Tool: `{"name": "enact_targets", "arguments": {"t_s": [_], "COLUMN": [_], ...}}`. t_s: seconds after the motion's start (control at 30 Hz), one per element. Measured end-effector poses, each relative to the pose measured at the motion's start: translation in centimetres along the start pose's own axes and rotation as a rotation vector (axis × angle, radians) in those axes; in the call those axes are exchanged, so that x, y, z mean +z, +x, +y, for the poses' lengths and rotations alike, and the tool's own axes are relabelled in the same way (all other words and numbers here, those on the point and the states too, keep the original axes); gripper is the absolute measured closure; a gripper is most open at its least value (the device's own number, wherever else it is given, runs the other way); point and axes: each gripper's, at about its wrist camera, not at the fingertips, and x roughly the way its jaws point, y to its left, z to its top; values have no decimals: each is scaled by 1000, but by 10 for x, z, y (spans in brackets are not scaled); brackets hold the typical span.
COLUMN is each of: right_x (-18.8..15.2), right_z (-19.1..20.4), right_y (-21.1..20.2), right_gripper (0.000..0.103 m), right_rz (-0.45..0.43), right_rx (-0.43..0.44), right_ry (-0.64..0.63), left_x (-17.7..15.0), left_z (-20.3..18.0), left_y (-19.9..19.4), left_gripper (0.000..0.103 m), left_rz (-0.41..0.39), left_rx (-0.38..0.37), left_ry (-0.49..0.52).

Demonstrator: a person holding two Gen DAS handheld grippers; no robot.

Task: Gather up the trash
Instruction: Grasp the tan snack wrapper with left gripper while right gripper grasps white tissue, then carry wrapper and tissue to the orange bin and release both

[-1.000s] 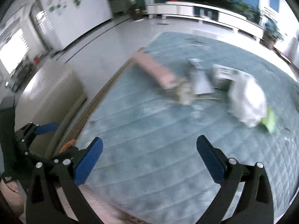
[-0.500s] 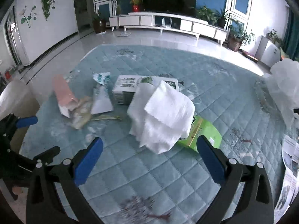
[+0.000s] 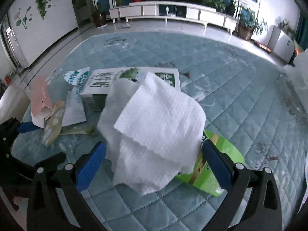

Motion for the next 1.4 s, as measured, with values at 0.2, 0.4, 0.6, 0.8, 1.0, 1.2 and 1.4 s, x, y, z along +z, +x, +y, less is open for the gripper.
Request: {"name": "enact_targets", "arguments": {"t_s": [0.2,0.4,0.6,0.8,1.0,1.2,1.4], "right_x": [0,-1,-8,-14,-21,-35,-60], "right_z": [6,9,8,13,46,111,200], "right_y": [3,-10,-25,-58,-105,-142,-159], "right_gripper": [45,87,87,87,87,87,87], "right_rz": [3,-7,-17,-43,-80,-81,-57], "right_rx": [-54,-2,34,75,114,211,307], "right_ry": [-70,-56,-26,-15,-73,-157,-295], "left_x": [2,4,0,-8,-36,-88,-162], "left_z": [-5,-8,-5,1,19,51,101], "left_y": [3,-4,-20,-50,-93,-141,-177], "left_gripper": [27,78,84,85,84,84,84], "left_rz": [-16,-30,-79,-120,-132,-132,-98], "left_rx": [-7,-17,-57,-69,-41,5,54], "left_ry": [-6,2,-17,-20,-11,-38,-108]}}
